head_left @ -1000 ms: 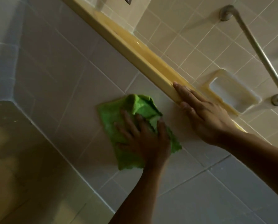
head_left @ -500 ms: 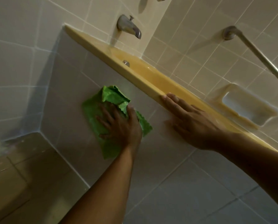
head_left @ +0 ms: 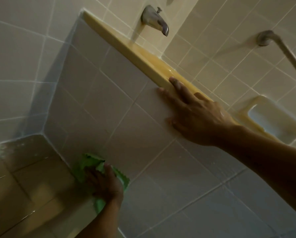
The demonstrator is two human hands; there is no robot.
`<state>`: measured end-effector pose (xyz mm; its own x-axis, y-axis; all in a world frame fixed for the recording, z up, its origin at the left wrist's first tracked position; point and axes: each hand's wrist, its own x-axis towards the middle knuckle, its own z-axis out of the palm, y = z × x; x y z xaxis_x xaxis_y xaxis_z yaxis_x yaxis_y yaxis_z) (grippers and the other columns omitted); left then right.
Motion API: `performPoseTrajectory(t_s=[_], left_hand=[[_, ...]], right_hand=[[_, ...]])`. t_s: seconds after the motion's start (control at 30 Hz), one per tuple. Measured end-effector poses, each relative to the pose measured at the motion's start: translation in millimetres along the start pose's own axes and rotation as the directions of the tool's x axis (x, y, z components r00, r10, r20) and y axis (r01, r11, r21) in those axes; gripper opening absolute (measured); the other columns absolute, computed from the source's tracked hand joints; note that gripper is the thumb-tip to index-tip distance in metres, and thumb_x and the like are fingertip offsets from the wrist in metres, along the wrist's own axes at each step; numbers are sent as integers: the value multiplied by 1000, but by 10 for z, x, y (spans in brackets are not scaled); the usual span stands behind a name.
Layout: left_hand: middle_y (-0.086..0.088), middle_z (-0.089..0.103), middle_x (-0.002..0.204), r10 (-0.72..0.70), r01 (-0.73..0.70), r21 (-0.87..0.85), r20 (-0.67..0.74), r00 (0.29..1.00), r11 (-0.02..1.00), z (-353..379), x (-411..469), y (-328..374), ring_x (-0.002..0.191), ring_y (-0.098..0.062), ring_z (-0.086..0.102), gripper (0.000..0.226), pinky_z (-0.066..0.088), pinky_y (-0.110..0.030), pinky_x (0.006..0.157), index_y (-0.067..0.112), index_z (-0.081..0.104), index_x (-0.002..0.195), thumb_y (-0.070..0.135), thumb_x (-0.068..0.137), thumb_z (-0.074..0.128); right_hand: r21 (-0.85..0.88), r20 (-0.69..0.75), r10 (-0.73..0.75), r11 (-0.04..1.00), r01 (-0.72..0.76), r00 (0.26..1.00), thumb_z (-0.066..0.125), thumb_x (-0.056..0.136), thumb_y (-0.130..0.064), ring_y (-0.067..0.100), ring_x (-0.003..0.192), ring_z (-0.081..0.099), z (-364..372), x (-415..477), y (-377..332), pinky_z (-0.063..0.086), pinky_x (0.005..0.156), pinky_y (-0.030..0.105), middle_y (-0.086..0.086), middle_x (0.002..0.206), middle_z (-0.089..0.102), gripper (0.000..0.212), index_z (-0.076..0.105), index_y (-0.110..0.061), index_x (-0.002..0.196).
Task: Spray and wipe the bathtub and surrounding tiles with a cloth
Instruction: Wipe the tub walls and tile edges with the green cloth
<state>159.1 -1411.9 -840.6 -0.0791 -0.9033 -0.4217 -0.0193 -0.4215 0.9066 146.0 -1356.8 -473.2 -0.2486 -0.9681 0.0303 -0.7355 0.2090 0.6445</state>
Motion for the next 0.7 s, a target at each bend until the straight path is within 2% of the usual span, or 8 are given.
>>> performPoseTrajectory(t_s=[0.07,0.13,0.17,0.3,0.4,0.5,0.57,0.7], left_hand=[[-14,14,170,-46,47,30,-25,999,998,9,25,-95,154,-38,16,113,8,-48,123,2,18,160,82,80,12],[-14,16,169,-65,66,25,-50,997,997,38,62,-78,154,-40,17,131,8,-50,123,1,21,159,95,71,-2],[-11,15,170,-82,83,15,-50,995,996,40,58,-45,154,-38,16,133,9,-52,123,2,20,160,96,70,-4],[-3,7,172,-106,105,-49,-5,994,993,-3,-27,295,157,-28,8,98,8,-61,119,12,10,163,72,85,18],[-3,3,172,-4,4,-13,26,1000,1000,5,-74,609,158,-26,4,105,9,-63,118,15,3,163,80,80,8],[-3,1,172,101,-102,28,16,995,994,-18,-87,1003,158,-29,1,108,13,-67,115,16,5,163,80,76,-1],[-1,0,172,184,-185,47,29,982,982,-35,-122,1298,158,-30,-1,108,12,-70,114,16,10,163,78,76,-2],[0,3,172,393,-394,67,27,919,917,12,-291,1733,158,-32,-5,96,6,-77,111,14,31,159,75,87,12]], right_hand=[[7,-8,-4,1000,4,1000,33,94,-69,34,127,47,0,59,28,57,82,44,-11,166,-23,83,-24,-49,152],[34,-16,11,999,-10,1000,34,92,-71,34,129,49,0,89,54,55,90,47,-11,168,-17,85,-23,-50,152],[52,-17,25,998,-24,1000,33,91,-71,34,130,49,0,91,58,54,94,49,-11,168,-13,85,-23,-50,152],[84,-25,49,995,-47,998,28,92,-68,35,136,47,17,99,63,48,104,51,-11,170,-5,79,-21,-52,152],[109,-15,59,992,-57,998,21,94,-69,34,138,45,10,94,61,47,106,51,-12,170,-5,73,-22,-53,151],[106,-14,56,993,-54,998,20,95,-68,33,139,44,-25,89,43,49,104,50,-13,169,-6,71,-23,-54,150],[101,-2,63,993,-62,998,15,92,-68,32,139,45,-54,88,24,50,101,48,-15,169,-8,71,-25,-55,149],[136,6,60,989,-60,998,13,93,-65,31,141,43,-86,138,3,47,105,48,-17,169,-8,68,-24,-56,149]])
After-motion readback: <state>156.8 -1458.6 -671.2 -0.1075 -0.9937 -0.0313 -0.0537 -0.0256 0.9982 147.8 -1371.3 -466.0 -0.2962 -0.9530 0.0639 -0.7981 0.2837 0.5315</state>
